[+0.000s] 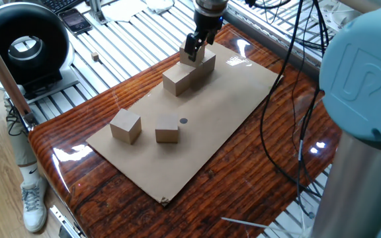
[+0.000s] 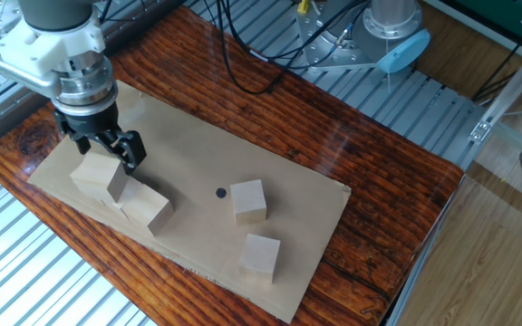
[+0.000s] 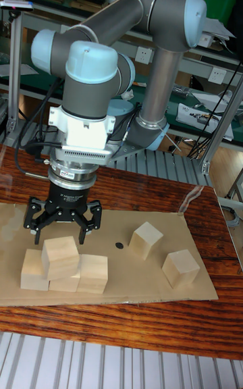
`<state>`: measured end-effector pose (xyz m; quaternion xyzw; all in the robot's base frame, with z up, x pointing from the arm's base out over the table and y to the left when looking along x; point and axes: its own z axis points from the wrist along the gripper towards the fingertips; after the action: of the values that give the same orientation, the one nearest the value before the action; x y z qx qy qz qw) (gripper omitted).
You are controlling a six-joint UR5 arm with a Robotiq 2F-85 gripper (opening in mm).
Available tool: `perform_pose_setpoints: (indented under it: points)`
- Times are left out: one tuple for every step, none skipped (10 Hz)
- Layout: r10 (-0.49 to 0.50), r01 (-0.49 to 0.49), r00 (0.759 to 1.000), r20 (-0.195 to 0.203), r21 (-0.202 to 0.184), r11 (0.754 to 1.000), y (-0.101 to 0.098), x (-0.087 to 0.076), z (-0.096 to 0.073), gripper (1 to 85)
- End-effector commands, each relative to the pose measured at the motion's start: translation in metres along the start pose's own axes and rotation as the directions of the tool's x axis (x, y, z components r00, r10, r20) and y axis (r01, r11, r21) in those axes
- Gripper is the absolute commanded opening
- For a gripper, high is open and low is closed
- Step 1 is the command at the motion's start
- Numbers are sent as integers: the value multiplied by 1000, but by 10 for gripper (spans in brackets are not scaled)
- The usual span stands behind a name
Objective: Stack the blocks into a pyramid shape
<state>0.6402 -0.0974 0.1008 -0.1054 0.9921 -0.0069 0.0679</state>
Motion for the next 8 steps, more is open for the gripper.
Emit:
perform_pose_setpoints:
  points:
    - [5,-5,1000,-4,29,1000,5,-2,-13,847]
    - [16,-15,1000,-17,38,999,10,-2,-18,830]
    - [47,-46,998,-36,28,999,22,-3,-23,800]
    - [72,-72,996,-50,4,997,35,-3,-26,773]
    - [86,-88,994,-63,-36,995,50,-3,-28,753]
    - [79,-86,995,-68,-100,991,68,-5,-28,750]
    - [50,-61,995,-81,-141,988,83,-4,-31,747]
    - [44,-57,995,-91,-150,987,96,-5,-36,747]
